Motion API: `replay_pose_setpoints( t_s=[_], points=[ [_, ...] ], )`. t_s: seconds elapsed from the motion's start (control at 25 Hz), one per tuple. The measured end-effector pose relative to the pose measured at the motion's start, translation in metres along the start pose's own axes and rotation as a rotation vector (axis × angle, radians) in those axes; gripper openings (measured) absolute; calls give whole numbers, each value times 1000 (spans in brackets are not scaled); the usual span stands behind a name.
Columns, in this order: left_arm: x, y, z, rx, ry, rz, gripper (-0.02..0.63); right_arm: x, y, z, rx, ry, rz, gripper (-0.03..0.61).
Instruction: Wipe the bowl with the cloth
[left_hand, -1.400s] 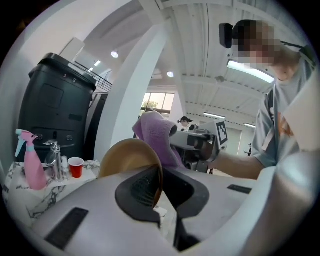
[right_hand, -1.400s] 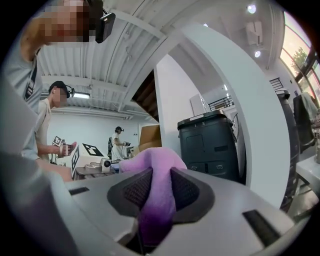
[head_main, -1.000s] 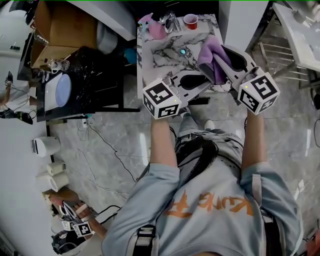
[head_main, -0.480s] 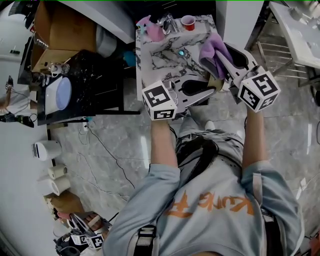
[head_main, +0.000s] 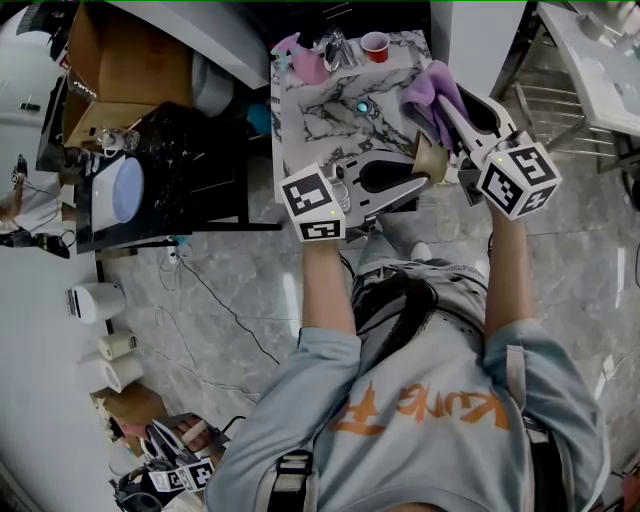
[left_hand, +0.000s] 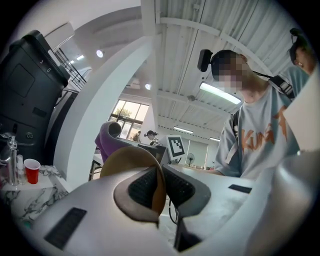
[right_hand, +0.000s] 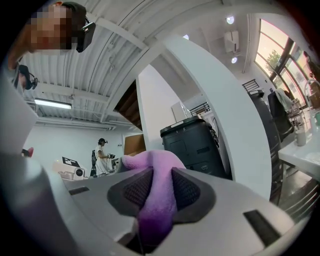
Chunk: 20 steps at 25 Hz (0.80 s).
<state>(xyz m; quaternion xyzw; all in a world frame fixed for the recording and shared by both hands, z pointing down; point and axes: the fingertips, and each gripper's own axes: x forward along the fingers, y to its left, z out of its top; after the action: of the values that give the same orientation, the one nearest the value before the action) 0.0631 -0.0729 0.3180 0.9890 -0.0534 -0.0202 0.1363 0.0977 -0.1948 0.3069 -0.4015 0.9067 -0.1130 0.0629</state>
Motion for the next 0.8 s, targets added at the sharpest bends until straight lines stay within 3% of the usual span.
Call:
replay_pose_setpoints(
  t_s=[0.32,0.52,0.8],
  points=[
    [-6,3,8,-20,-80,-8,35,3,-14,-11,31,12,-54,118],
    [-16,3,23,-39,-196,-22,34,4,-20,-24,23,60,-90,118],
    [-27,8,38,-49,-302,-12,34,10,-14,-47,15,137,-67,118]
  ],
)
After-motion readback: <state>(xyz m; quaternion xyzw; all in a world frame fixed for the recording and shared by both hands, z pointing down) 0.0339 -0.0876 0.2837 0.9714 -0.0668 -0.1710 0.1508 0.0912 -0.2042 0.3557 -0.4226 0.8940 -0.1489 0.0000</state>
